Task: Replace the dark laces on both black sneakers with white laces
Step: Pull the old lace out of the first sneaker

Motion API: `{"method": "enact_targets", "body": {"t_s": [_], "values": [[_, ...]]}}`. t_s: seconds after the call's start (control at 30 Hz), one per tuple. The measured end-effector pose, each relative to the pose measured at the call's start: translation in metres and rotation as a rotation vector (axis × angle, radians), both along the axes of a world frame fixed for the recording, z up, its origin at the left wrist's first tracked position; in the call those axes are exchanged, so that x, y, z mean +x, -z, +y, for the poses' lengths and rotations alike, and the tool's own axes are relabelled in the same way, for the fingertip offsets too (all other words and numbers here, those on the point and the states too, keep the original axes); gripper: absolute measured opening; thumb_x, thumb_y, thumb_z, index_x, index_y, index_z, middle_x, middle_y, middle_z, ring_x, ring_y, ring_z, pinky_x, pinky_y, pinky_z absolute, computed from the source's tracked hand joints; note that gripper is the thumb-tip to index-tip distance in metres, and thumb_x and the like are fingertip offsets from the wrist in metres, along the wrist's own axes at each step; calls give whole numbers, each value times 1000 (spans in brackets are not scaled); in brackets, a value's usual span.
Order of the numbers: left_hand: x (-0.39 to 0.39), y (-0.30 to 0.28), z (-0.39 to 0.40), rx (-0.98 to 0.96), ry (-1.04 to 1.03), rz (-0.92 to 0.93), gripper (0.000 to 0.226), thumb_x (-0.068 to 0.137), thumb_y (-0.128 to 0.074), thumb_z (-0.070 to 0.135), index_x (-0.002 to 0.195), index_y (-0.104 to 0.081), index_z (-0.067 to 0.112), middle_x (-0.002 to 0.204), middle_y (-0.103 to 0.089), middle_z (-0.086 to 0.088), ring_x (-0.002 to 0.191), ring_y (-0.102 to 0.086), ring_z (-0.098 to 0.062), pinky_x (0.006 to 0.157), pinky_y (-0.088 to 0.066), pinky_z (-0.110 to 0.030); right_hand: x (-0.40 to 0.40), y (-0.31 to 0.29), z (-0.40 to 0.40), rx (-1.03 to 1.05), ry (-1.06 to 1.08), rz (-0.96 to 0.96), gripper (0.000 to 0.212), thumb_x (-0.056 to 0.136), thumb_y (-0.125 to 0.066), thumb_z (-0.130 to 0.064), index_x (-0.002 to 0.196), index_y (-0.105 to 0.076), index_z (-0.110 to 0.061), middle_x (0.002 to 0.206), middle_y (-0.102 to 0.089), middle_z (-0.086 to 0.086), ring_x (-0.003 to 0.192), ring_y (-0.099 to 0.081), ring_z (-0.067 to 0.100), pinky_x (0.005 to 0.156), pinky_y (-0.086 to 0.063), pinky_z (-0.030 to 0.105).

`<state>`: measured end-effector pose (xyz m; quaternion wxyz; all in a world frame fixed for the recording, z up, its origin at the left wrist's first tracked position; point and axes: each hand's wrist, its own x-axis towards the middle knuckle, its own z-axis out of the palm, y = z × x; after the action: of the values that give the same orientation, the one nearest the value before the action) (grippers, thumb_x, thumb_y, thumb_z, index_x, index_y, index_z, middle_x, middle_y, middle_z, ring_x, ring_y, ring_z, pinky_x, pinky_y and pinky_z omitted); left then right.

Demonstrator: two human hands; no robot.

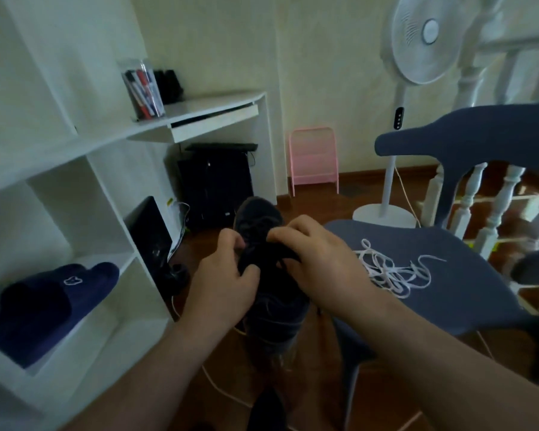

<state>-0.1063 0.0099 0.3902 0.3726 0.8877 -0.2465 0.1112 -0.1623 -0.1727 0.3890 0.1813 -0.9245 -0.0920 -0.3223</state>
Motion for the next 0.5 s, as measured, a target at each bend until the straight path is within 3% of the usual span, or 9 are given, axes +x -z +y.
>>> {"method": "enact_targets", "body": {"t_s": [0.13, 0.27, 0.4, 0.5], "values": [[12, 17, 4, 39, 33, 17, 26, 96, -61, 23, 107, -38, 29, 68, -53, 1, 52, -49, -13, 49, -31, -32, 7, 26, 1, 3, -33, -25, 27, 86, -80, -23, 112, -74, -25, 111, -57, -4, 92, -59, 17, 73, -50, 29], [13, 30, 11, 60, 59, 64, 26, 96, -60, 24, 107, -38, 32, 67, -52, 0, 52, -49, -19, 48, -32, -35, 5, 36, 3, 197, -71, -21, 9, 88, -80, -23, 96, -79, -23, 100, -61, -10, 85, -57, 2, 75, -43, 11], [8, 34, 17, 65, 58, 80, 26, 96, -60, 24, 107, -39, 34, 69, -54, 3, 53, -50, -14, 48, -30, -30, -2, 35, 10, 145, -76, 85, 36, 86, -78, -10, 115, -73, -32, 112, -54, -12, 100, -54, 4, 85, -47, 17], [2, 36, 20, 61, 65, 101, 26, 96, -60, 24, 106, -38, 36, 68, -54, 3, 51, -49, -10, 47, -31, -28, -8, 33, 20, 53, -90, 85, 33, 87, -76, -10, 113, -76, -31, 112, -59, -10, 104, -56, 15, 89, -50, 29]]}}
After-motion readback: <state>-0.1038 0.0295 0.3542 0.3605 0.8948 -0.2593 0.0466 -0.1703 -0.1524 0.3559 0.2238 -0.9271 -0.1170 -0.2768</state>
